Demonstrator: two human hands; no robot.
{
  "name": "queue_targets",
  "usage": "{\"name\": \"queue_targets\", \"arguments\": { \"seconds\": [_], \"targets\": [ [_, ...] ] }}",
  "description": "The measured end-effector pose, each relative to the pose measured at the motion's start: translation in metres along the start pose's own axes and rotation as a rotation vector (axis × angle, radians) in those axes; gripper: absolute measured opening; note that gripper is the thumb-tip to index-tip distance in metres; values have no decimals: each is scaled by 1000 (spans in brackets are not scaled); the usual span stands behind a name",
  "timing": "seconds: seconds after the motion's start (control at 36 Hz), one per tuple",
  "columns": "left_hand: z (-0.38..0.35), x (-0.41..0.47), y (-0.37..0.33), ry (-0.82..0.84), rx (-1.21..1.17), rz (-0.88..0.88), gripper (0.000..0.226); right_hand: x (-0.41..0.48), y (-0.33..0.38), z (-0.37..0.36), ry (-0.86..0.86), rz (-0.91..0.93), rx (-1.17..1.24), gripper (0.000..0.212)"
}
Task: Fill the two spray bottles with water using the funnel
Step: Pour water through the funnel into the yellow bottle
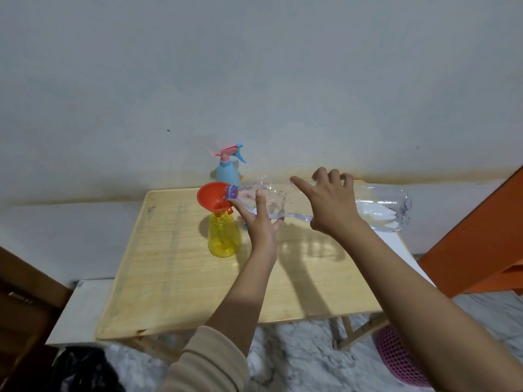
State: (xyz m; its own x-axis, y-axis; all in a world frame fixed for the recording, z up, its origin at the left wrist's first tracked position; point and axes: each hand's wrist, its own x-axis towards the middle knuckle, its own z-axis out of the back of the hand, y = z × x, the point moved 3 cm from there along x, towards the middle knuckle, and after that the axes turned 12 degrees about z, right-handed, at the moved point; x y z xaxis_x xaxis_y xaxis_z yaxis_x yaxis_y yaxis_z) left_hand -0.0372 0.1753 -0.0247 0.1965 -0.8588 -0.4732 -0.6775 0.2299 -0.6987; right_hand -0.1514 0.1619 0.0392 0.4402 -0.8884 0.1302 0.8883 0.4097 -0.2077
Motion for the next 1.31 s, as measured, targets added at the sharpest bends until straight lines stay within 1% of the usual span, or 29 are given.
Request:
{"name": "queue_targets", "arguments": {
  "seconds": [0.33,0.69,0.94,1.11,1.22,1.31],
  "targets": [
    [-5,-2,-1,-13,-46,30,76,6,-3,9,-3,33,-58,81],
    [-5,0,-5,-22,-61,5,75,12,-2,8,-20,54,-61,78],
    [0,7,-1,-47,-4,-13,79,9,-4,-2,-48,30,3,80],
    [-6,2,-2,-23,64,-103,77,0,-8,-12,-74,-34,107,85],
    [-9,2,-4,-28,141,-173,82,-7,-13,-26,-109,-91,205,86],
    [-14,2,-6,-39,264,-268,87,-12,-16,-36,-148,-132,292,86]
  ]
}}
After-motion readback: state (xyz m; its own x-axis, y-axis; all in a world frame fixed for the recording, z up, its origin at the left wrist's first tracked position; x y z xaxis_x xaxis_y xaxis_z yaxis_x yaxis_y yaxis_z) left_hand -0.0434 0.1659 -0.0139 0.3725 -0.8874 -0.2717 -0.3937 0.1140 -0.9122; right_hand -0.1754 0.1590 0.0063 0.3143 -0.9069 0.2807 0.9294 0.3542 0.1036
